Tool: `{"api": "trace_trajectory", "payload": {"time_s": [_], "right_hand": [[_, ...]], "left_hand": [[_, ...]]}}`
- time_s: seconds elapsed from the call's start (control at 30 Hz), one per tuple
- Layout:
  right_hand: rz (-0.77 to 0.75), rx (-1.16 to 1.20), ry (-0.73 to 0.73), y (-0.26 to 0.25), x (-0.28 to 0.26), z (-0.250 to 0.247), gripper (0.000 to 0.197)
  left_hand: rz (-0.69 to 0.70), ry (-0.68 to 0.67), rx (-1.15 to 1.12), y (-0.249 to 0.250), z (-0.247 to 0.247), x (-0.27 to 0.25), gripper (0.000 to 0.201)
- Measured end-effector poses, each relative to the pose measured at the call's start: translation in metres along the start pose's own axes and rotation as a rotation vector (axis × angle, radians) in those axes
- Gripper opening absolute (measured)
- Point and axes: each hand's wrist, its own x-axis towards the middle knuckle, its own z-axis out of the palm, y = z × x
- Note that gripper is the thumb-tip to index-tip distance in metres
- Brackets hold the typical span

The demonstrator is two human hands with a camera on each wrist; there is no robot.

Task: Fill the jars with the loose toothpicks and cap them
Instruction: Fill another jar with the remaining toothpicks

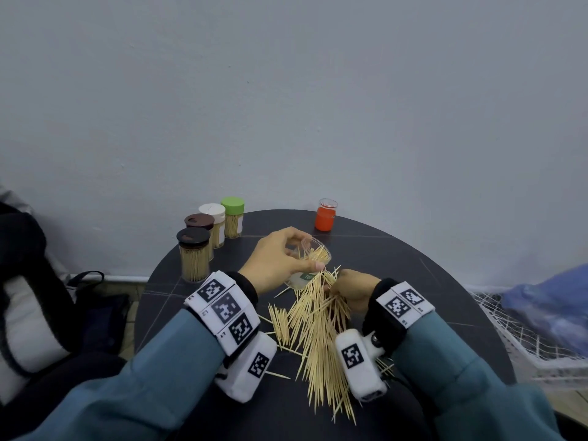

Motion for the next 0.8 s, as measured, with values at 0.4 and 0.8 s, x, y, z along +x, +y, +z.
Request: {"api": "trace_trajectory", "payload": {"time_s": [0.4,0.8], "right_hand": [[-0.051,0.856,0.097,0.006,-0.014,-0.008,0.027],[-0.487,1.013,0.228,-0.046,-0.044,-0.023,0.029]], "left_hand": [[-0.011,-0.014,0.011,0.000,0.003,0.001,0.053],[-0.029,0.003,0.075,-0.005,0.004,0.002,0.053]]}}
